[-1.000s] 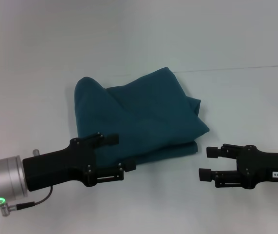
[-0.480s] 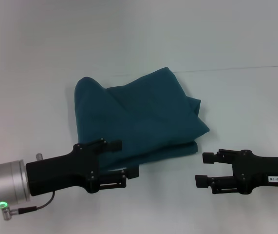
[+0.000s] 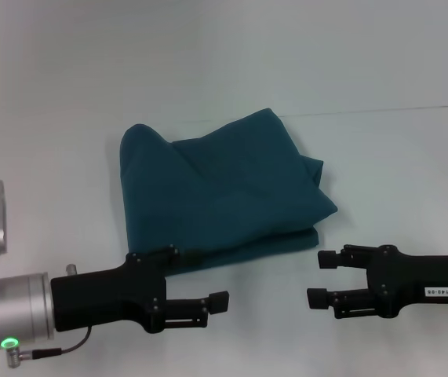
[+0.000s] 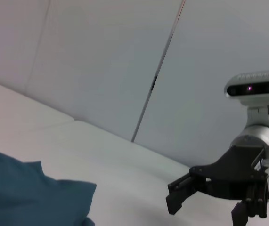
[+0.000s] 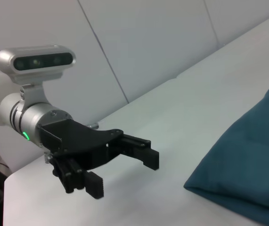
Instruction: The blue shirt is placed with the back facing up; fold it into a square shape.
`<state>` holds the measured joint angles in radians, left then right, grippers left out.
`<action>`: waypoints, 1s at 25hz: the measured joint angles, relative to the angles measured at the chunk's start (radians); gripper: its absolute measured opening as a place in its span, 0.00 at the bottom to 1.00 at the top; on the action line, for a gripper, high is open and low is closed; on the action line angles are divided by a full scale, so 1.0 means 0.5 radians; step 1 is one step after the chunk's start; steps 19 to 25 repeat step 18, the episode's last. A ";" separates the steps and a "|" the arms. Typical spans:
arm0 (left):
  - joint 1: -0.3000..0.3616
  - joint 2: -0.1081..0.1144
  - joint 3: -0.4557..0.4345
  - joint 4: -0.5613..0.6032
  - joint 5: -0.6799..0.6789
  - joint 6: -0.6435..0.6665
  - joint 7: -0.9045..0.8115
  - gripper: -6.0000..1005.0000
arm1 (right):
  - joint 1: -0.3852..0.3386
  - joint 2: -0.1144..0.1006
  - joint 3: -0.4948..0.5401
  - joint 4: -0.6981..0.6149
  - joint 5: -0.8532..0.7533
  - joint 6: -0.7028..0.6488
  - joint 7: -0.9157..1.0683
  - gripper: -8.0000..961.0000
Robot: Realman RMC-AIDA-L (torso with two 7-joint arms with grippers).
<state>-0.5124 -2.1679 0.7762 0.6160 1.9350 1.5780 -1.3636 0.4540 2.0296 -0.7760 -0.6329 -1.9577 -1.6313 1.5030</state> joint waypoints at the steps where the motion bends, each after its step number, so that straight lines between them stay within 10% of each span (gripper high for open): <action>1: 0.000 0.000 0.000 -0.001 0.010 -0.002 -0.002 0.90 | 0.002 0.000 -0.004 0.003 -0.001 -0.001 0.001 0.96; 25: -0.024 0.004 0.012 -0.094 0.112 -0.033 -0.008 0.90 | 0.019 0.005 -0.047 0.015 -0.081 0.003 0.038 0.96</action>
